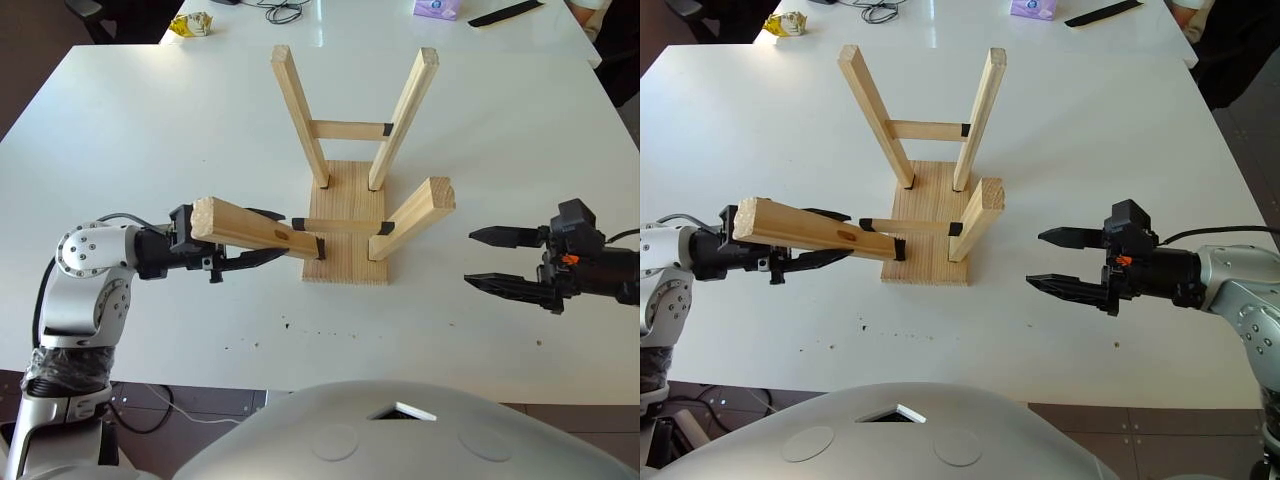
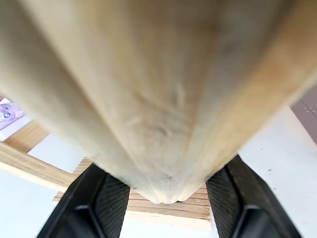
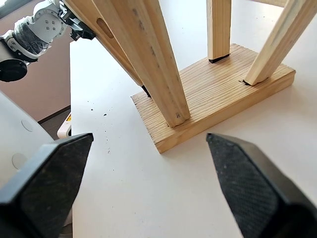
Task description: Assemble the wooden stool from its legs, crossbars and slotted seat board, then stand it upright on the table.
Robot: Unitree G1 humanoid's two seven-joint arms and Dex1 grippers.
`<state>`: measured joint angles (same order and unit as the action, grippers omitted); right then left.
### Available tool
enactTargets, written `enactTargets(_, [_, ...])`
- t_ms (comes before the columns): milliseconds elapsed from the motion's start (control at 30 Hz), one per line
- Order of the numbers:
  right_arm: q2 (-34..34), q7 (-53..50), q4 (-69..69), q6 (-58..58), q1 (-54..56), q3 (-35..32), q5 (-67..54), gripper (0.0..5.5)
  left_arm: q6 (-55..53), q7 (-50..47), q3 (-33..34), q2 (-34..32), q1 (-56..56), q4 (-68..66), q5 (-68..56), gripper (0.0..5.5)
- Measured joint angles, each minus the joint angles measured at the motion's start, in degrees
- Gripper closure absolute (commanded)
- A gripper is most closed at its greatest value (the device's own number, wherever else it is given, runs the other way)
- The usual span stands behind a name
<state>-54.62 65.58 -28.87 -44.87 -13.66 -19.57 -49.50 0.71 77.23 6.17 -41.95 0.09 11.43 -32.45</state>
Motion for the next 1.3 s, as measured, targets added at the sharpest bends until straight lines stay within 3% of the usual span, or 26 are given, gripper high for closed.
enactTargets(300, [0.62, -0.76, -1.24, 0.0, -0.66, -0.01, -0.02, 1.28, 0.22, 2.99, -0.96, -0.67, -3.8, -3.11, 0.71, 3.43])
enactTargets(733, [1.57, -2.03, -2.42, -0.01, -1.42, -0.09, -0.97, 1.28, 10.41, 9.42, -2.23, -2.91, -1.17, -6.15, -0.37, 3.43])
enactTargets(1300, [2.57, -3.41, -4.93, 0.46, -1.89, 1.69, -1.13, 1.28, 0.21, 7.62, -3.97, -4.74, -6.1, -9.12, -3.59, 3.43])
